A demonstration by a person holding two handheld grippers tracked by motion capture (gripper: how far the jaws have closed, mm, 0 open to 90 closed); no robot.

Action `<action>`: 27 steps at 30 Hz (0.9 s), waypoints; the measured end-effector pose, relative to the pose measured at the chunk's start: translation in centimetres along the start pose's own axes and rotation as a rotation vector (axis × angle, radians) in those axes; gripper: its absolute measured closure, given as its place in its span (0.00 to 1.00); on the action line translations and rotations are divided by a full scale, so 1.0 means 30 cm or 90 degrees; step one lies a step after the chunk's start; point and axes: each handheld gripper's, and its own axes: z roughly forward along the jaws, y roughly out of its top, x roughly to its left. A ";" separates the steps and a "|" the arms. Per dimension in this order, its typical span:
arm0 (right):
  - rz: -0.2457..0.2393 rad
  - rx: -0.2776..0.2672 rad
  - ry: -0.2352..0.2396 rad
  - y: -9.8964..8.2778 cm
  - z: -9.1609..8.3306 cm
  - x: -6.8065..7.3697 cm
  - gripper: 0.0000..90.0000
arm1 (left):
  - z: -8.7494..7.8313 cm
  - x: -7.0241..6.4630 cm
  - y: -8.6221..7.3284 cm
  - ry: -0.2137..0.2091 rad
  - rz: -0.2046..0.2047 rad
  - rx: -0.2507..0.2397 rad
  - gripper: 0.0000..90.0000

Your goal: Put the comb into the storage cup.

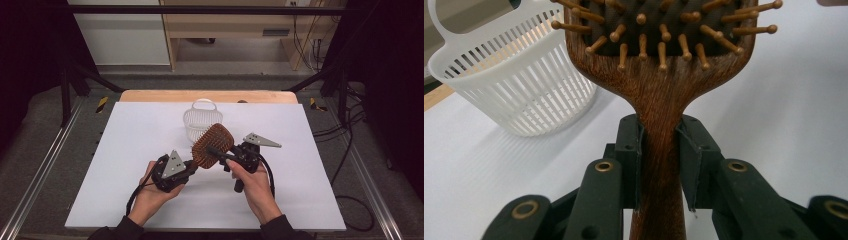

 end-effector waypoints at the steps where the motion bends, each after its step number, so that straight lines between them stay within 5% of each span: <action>1: 0.001 -0.003 0.001 0.003 0.000 0.003 0.53 | 0.001 0.001 0.000 -0.001 -0.003 -0.002 0.81; 16: -0.018 -0.015 -0.003 0.034 0.004 0.048 0.64 | 0.016 0.003 0.005 0.008 -0.024 -0.024 0.81; 27: -0.021 -0.022 -0.007 0.051 0.006 0.056 0.65 | 0.022 0.019 0.008 0.017 -0.063 -0.044 0.78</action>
